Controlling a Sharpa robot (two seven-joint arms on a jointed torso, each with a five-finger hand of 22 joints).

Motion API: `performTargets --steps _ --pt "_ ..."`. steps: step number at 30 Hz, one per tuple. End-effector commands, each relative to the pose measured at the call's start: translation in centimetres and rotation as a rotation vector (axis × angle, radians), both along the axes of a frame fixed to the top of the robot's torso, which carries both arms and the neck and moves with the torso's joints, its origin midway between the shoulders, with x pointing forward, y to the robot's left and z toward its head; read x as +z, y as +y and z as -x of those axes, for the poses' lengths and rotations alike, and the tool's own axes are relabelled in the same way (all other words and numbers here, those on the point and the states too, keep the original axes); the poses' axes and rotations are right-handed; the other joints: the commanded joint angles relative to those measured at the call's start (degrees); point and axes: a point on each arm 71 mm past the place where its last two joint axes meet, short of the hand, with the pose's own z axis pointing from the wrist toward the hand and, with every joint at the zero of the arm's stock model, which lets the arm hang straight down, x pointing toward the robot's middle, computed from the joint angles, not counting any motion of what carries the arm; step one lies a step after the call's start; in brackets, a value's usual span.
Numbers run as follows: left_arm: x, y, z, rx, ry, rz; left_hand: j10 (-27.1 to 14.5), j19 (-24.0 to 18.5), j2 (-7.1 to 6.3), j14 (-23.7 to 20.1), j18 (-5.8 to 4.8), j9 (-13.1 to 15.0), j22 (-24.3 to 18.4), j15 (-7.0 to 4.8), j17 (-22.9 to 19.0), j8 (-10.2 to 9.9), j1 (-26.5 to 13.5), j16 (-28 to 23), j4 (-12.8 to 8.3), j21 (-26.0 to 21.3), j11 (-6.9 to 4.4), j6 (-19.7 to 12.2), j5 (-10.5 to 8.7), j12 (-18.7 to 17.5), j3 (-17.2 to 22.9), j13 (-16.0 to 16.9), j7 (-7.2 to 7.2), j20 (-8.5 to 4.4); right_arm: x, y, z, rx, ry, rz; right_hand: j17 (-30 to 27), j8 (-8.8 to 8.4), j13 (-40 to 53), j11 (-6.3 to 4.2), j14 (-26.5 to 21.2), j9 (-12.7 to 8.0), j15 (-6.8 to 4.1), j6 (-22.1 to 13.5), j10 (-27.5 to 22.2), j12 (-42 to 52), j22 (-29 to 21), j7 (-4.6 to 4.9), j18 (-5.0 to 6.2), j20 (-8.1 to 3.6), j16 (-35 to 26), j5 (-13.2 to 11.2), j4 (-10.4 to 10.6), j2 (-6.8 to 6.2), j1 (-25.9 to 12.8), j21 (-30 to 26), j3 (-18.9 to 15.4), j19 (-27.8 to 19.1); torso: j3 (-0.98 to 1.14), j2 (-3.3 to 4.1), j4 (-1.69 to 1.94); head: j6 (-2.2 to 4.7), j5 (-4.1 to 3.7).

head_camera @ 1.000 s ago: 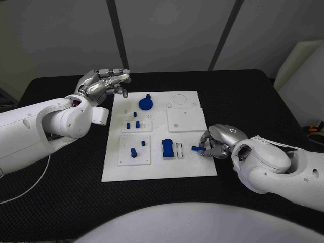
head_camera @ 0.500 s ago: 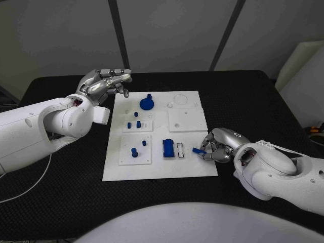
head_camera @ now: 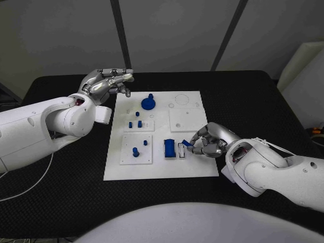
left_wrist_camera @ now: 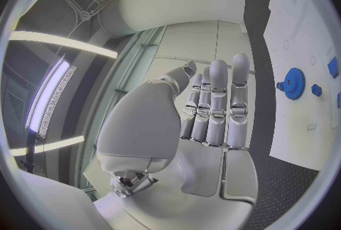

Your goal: Assemble the parts on the task board

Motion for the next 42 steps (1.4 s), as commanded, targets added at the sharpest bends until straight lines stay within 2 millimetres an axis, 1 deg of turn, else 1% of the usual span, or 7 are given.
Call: performTargets --steps 1,5,10,17,26,36,42 --pt "0.2 -0.2 0.0 -0.008 -0.009 0.009 -0.39 0.13 0.58 -0.42 1.97 -0.08 -0.08 -0.04 -0.07 -0.10 0.19 0.07 0.02 -0.22 -0.01 -0.19 0.17 0.17 -0.35 0.09 0.11 0.20 -0.6 0.3 -0.1 -0.023 0.093 -0.074 11.03 0.27 0.89 -1.18 5.14 1.10 -0.38 0.62 1.60 0.24 3.98 -0.38 -0.71 0.04 0.33 0.62 0.56 0.00 -1.64 0.16 0.00 0.29 -0.05 0.01 0.09 0.00 0.06" --pt "0.2 -0.2 0.1 -0.008 -0.009 0.009 -0.39 0.13 0.58 -0.42 1.97 -0.08 -0.08 -0.04 -0.07 -0.10 0.19 0.07 0.02 -0.22 -0.01 -0.19 0.17 0.17 -0.35 0.09 0.11 0.20 -1.1 0.8 -0.2 -0.010 0.150 -0.075 11.05 0.31 0.92 -1.12 5.14 1.37 -0.34 0.61 1.63 0.23 3.95 -0.30 -0.71 0.07 0.34 1.40 0.83 -0.01 -3.47 0.12 -0.27 0.25 0.04 0.00 0.02 0.00 0.29" --pt "0.2 -0.2 0.1 -0.008 -0.008 0.009 -0.39 0.13 0.58 -0.42 1.97 -0.08 -0.08 -0.04 -0.07 -0.10 0.19 0.07 0.02 -0.22 -0.01 -0.19 0.17 0.17 -0.35 0.09 0.11 0.20 -1.8 1.4 -0.2 0.011 0.213 -0.055 11.08 0.34 0.47 -1.12 5.14 1.73 -0.31 0.71 1.47 -0.37 3.95 -0.33 -0.69 0.11 0.35 2.03 0.88 0.28 -6.70 0.08 -1.00 0.21 0.02 0.04 0.04 0.00 0.35" --pt "0.2 -0.1 0.1 -0.008 -0.008 0.008 -0.39 0.13 0.58 -0.42 1.97 -0.08 -0.08 -0.04 -0.07 -0.10 0.19 0.07 0.02 -0.22 -0.01 -0.19 0.17 0.17 -0.35 0.09 0.11 0.20 -2.2 1.5 -0.3 0.014 0.246 -0.017 11.27 0.71 0.24 -1.32 5.18 2.23 -0.44 1.35 1.52 -0.64 4.12 -0.63 -0.72 0.03 0.43 2.24 0.86 0.48 -8.99 0.17 -1.79 0.32 0.04 0.03 -0.08 0.00 0.51" --pt "0.2 -0.1 0.1 -0.006 -0.004 0.011 -0.39 0.13 0.58 -0.42 1.97 -0.08 -0.08 -0.04 -0.07 -0.10 0.19 0.07 0.02 -0.22 -0.01 -0.19 0.17 0.17 -0.35 0.09 0.11 0.20 -2.3 1.4 -0.4 0.012 0.237 0.023 11.44 1.53 1.25 -1.74 5.21 2.97 -0.76 2.37 2.11 0.54 4.30 -1.18 -0.75 -0.21 0.51 2.41 0.85 0.70 -10.30 0.27 -2.38 0.44 0.07 0.02 -0.06 0.00 0.45" --pt "0.2 0.0 0.1 -0.005 -0.002 0.012 -0.39 0.13 0.58 -0.42 1.97 -0.08 -0.08 -0.04 -0.07 -0.10 0.19 0.07 0.02 -0.22 -0.01 -0.19 0.17 0.17 -0.35 0.09 0.11 0.20 -2.2 1.7 -0.4 0.026 0.229 0.031 11.51 1.80 1.88 -1.89 5.23 3.23 -0.87 2.63 2.47 1.28 4.36 -1.35 -0.76 -0.31 0.54 2.51 0.83 0.82 -10.65 0.30 -2.54 0.48 0.06 0.05 -0.10 0.00 0.43" --pt "0.2 0.0 0.1 -0.005 -0.002 0.012 -0.39 0.13 0.58 -0.42 1.97 -0.08 -0.08 -0.04 -0.07 -0.10 0.19 0.07 0.02 -0.22 -0.01 -0.19 0.17 0.17 -0.35 0.09 0.11 0.20 -2.1 1.9 -0.3 0.037 0.221 0.026 11.57 2.04 2.00 -1.96 5.24 3.61 -0.98 2.59 2.56 1.37 4.40 -1.39 -0.77 -0.46 0.56 2.42 0.93 0.73 -11.98 0.31 -3.27 0.50 0.06 0.06 -0.08 0.00 0.44"
